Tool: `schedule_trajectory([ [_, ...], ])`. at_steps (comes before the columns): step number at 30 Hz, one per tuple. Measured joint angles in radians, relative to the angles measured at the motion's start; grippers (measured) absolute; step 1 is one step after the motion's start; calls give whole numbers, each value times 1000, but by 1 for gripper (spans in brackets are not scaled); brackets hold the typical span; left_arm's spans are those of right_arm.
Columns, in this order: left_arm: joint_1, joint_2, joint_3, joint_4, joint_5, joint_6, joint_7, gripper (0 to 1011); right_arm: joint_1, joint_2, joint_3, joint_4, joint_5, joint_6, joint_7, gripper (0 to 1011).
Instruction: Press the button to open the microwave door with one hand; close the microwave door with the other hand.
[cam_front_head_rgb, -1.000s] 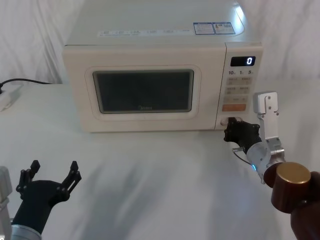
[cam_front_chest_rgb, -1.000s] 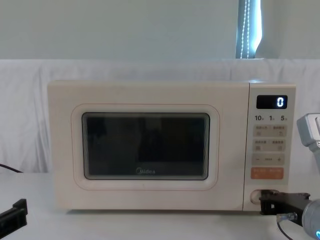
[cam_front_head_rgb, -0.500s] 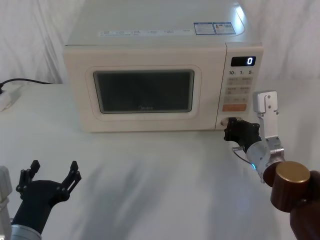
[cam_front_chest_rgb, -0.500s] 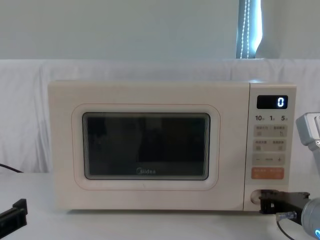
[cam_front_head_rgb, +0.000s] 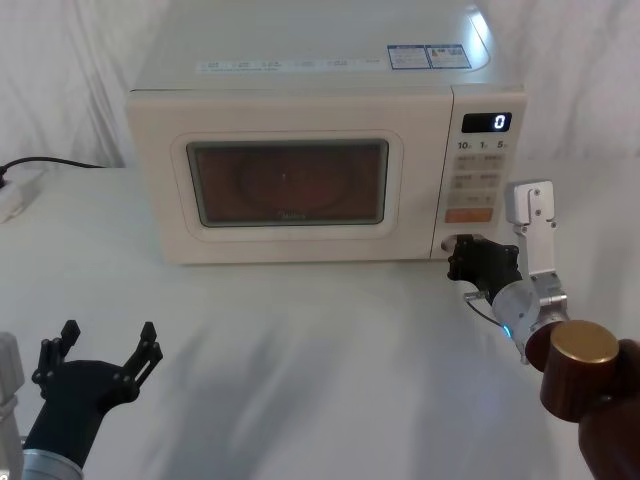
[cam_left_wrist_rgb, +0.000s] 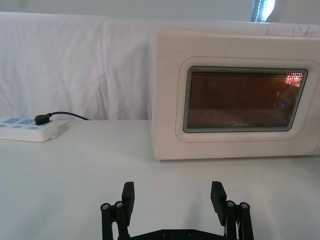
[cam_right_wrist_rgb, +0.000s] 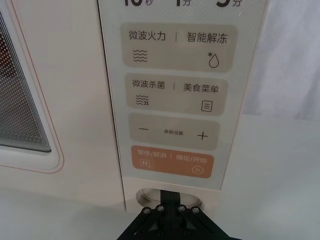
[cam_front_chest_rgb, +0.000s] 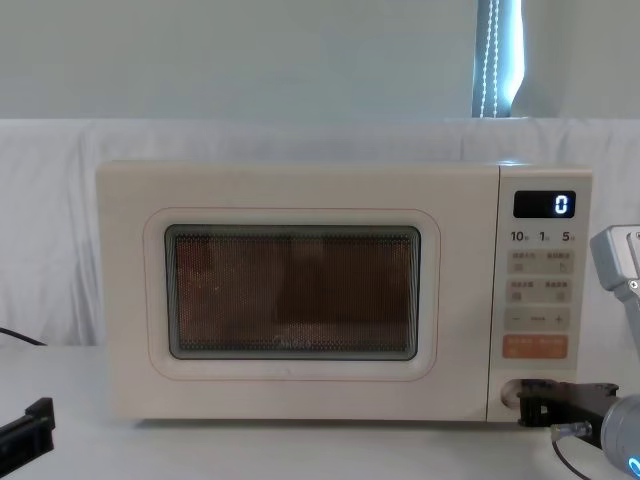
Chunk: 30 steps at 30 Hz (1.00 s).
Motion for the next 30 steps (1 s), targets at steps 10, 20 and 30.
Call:
schedule_trajectory([
  [10,0,0,0,0,0,0,0,1001,5,-1,2,10,-2,-2,-3,0],
  [20,0,0,0,0,0,0,0,1001,13,-2,4,24,-3,-9,-2,0],
  [30,0,0,0,0,0,0,0,1001,21,-1,6,37,-3,-14,-1,0],
])
